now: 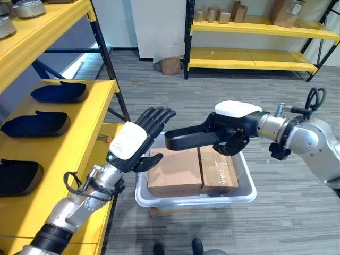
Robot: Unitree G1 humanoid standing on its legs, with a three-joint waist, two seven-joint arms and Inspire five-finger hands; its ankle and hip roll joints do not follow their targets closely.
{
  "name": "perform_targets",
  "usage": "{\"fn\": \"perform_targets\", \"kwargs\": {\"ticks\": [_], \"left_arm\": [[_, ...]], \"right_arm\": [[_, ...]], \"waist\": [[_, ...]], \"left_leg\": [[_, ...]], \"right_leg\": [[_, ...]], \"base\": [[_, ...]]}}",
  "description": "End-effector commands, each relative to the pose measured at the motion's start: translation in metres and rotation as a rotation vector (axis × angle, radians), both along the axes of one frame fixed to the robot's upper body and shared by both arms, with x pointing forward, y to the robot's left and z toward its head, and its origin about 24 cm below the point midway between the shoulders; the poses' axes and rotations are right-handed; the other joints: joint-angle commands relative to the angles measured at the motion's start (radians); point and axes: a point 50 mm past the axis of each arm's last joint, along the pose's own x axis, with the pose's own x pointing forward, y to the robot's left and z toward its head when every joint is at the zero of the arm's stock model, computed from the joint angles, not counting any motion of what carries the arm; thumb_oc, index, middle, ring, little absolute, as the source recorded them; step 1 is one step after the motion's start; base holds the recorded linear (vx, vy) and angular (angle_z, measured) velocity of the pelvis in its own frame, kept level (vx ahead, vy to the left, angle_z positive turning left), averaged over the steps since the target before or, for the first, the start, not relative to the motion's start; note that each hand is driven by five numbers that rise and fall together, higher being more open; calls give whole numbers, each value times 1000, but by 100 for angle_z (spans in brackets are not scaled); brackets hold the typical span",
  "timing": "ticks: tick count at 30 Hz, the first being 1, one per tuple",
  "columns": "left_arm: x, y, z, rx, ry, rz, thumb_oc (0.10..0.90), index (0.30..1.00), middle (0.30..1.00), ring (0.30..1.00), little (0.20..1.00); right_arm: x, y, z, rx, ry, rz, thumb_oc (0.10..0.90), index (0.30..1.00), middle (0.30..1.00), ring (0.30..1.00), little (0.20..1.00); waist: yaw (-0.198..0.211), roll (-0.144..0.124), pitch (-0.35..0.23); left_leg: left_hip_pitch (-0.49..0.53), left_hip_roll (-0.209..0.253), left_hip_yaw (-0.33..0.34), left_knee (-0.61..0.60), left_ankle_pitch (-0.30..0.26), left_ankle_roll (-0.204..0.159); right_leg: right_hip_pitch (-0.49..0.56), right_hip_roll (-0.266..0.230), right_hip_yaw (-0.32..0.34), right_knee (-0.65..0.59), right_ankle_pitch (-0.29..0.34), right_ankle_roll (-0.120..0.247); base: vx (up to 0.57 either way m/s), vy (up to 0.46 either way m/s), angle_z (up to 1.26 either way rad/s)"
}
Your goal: Move parts from the plastic box to the shelf.
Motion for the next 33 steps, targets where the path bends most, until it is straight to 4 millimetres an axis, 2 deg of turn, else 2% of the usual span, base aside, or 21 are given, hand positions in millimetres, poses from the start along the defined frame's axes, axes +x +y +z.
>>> {"fn": "perform_targets", "kwargs": {"ticks": [1,14,21,33], "left_arm": [[7,0,17,-86,-103,-6,900,1000,1000,1000,1000],[10,-6,17,-93,-102,-14,900,1000,1000,1000,1000],[10,-9,18,-102,-90,-35,900,1000,1000,1000,1000],[10,-24,25,-135,-84,-111,900,1000,1000,1000,1000]], "right_arm": [[-13,16,49,75,-206,109,400,300,300,300,300],[-17,26,40,64,-241,167,400,300,300,300,300],[-10,25,40,108,-261,159,400,300,300,300,300],[-1,34,26,151,-201,194,400,300,300,300,300]], "waist": [[17,-23,-112],[19,-21,-109],[26,-20,-108],[42,-19,-108]], "left_leg": [[25,71,-45,-8,-81,-51],[24,71,-47,-8,-83,-50],[24,68,-56,-8,-84,-48],[24,66,-73,-8,-85,-46]], "right_leg": [[-9,-69,-41,15,-12,76],[-11,-69,-38,14,-11,77],[-8,-67,-38,15,-14,77],[-2,-68,-47,13,-16,76]], "base": [[0,0,0],[0,0,0],[0,0,0],[2,-1,2]]}}
